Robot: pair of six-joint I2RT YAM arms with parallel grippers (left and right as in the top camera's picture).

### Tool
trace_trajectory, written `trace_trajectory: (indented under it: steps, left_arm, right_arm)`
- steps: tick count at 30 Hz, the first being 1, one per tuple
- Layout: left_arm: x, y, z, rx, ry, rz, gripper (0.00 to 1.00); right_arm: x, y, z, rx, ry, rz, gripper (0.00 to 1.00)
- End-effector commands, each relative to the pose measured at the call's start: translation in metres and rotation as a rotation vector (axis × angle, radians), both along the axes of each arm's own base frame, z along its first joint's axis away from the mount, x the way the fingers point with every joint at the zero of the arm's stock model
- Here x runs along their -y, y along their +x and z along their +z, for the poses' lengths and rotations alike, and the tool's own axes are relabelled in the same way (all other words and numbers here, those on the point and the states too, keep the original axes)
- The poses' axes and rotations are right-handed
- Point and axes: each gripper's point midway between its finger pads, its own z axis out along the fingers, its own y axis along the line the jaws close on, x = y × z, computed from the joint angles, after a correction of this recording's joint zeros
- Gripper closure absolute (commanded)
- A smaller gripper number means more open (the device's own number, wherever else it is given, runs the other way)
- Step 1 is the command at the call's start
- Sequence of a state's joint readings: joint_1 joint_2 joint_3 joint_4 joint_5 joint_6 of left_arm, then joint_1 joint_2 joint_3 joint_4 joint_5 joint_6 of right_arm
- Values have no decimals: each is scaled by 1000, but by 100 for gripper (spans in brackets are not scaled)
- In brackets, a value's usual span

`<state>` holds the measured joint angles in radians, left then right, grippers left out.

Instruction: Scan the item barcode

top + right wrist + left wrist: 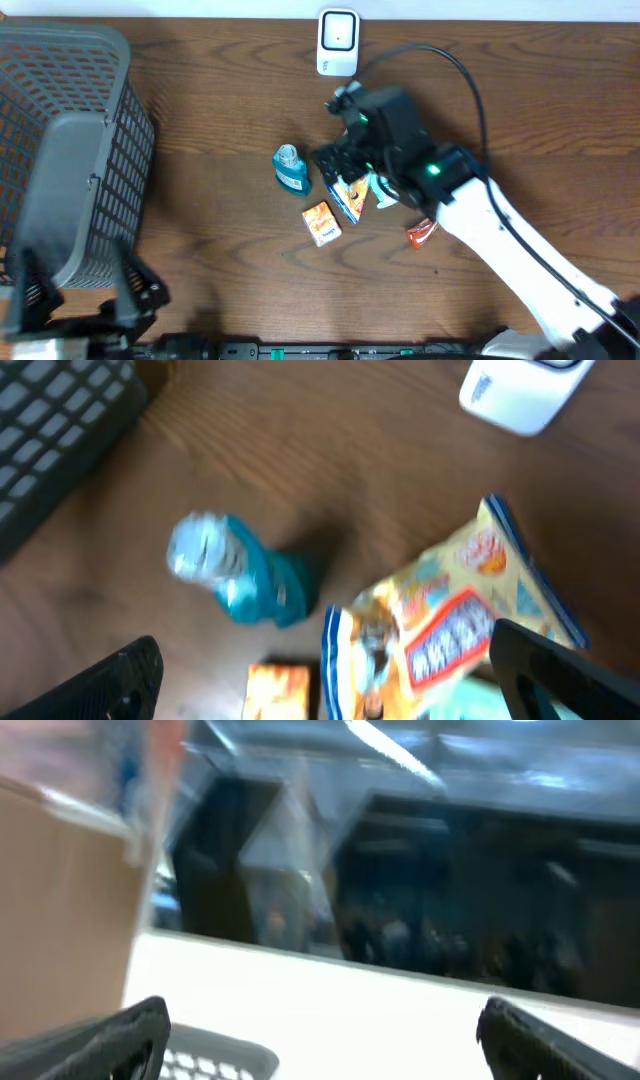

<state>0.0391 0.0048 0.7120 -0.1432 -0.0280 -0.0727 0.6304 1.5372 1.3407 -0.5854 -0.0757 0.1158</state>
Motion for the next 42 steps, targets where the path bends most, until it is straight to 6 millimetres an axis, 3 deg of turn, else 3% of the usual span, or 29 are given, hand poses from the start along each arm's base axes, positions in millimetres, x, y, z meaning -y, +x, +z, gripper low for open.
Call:
trace_trajectory:
  steps: [1,7,11,15,19,22,30,36,42]
  left_arm:
    - [30,10,-17,-72,73,-157,2]
    - [35,26,-68,-287,59,-200,2]
    - [46,31,-87,-354,69,-263,2]
    - [59,38,-105,-398,84,-346,2]
    - [59,48,-127,-450,73,-350,2]
    - [59,54,-139,-480,67,-352,2]
    - [59,58,-150,-505,61,-353,2]
    - [59,60,-154,-515,59,-354,2]
    - [59,65,-168,-546,52,-356,2]
  right_arm:
    - [-15,11,17,58,-8,13,1]
    - [-40,4,15,52,51,91,1]
    - [-55,-1,15,33,103,153,1]
    - [-69,-1,-13,0,65,181,1]
    - [-86,-4,-38,-31,43,212,1]
    - [-93,-9,-47,-31,23,243,1]
    - [-83,11,-92,4,-151,138,2]
    - [-92,28,-110,41,-151,112,19]
    - [-97,38,-114,75,-140,96,61]
